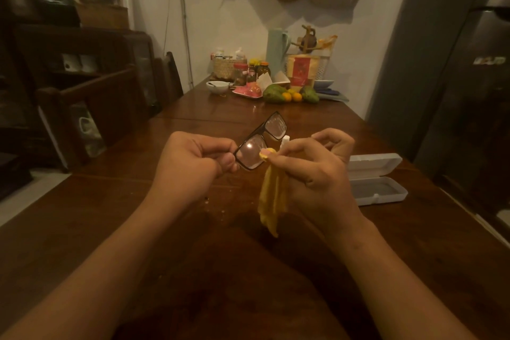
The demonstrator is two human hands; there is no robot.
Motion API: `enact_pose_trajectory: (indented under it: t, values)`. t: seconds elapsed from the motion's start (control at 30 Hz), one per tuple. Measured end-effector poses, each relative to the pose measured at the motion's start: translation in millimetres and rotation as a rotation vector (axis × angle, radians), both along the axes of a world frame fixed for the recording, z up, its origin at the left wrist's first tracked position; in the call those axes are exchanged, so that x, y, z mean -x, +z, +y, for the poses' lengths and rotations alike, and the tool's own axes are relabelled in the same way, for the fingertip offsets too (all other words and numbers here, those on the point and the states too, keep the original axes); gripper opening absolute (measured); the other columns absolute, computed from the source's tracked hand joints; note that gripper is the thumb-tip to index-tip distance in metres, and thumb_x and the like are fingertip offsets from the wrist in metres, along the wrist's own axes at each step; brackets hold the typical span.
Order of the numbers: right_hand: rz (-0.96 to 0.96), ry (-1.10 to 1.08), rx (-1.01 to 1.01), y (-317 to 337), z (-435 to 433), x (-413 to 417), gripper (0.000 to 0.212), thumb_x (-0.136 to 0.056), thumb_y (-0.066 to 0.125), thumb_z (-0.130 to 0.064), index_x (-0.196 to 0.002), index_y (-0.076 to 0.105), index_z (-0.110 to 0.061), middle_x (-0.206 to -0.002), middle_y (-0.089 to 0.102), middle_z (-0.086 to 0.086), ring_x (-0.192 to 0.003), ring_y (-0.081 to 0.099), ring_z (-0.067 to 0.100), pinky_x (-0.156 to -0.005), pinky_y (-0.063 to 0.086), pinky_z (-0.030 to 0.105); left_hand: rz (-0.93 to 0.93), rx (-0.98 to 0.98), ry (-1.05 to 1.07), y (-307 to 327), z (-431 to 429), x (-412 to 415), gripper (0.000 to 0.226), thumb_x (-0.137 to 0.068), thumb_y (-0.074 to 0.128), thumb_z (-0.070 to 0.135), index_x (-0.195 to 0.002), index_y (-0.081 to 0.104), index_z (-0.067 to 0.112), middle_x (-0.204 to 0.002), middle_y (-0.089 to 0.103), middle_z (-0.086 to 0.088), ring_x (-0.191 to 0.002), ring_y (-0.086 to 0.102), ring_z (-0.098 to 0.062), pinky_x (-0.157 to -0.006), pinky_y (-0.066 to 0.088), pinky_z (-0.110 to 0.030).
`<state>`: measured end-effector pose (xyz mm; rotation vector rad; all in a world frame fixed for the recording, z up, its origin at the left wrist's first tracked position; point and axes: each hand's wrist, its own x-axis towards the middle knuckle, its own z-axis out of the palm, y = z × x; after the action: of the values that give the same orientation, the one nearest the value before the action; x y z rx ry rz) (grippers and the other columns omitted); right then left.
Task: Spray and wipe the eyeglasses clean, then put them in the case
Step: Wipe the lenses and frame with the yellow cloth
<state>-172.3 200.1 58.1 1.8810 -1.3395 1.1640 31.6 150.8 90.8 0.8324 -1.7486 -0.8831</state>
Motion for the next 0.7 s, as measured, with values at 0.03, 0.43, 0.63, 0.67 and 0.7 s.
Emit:
enact_pose_trajectory:
  t: [0.03,0.43,0.63,0.67,0.7]
  values:
    - [-0.012,-0.021,0.007,1,0,-1,0.027,-0.081,0.081,-0.016,-0.106,0.078,-0.025,-0.103,0.07,-0.001,-0.104,0.046,0.042,-0.073,0.039,0.042,-0.011,0.005,-0.004,0,0,0,0.038,-0.08,0.058,-0.015,-0.07,0.077,0.016,-0.058,0.069,0.001,-0.063,0.065,-0.005,-0.06,0.047,-0.013]
    - [-0.01,0.044,-0.045,-1,0,-12,0.029,-0.086,0.073,-0.025,-0.114,0.074,-0.033,-0.11,0.065,-0.008,-0.11,0.035,0.031,-0.076,0.035,0.042,-0.051,0.009,-0.025,-4,2,6,0.036,-0.079,0.058,-0.016,-0.072,0.076,0.014,-0.065,0.069,-0.014,-0.065,0.063,-0.01,-0.065,0.049,-0.022]
    - [-0.093,0.118,-0.05,-2,0,-10,0.022,-0.093,0.064,-0.032,-0.112,0.075,-0.031,-0.107,0.067,-0.016,-0.113,0.045,0.029,-0.086,0.036,0.044,-0.071,-0.003,-0.008,-2,3,6,0.039,-0.081,0.058,-0.017,-0.068,0.075,0.016,-0.057,0.066,0.001,-0.061,0.061,-0.005,-0.06,0.046,-0.014]
    - [-0.122,0.121,-0.034,-2,-1,-9,0.02,-0.093,0.067,-0.032,-0.11,0.076,-0.03,-0.105,0.069,-0.016,-0.113,0.047,0.026,-0.089,0.034,0.04,-0.059,-0.008,0.002,-2,3,6,0.037,-0.081,0.058,-0.017,-0.07,0.076,0.014,-0.057,0.067,0.0,-0.061,0.062,-0.004,-0.06,0.048,-0.013]
    - [-0.148,0.118,-0.019,-1,-1,-8,0.019,-0.091,0.07,-0.032,-0.108,0.077,-0.028,-0.102,0.07,-0.016,-0.116,0.046,0.018,-0.091,0.032,0.035,-0.058,-0.007,0.009,-2,4,7,0.036,-0.081,0.059,-0.016,-0.072,0.076,0.013,-0.058,0.068,-0.002,-0.061,0.063,-0.005,-0.061,0.049,-0.015]
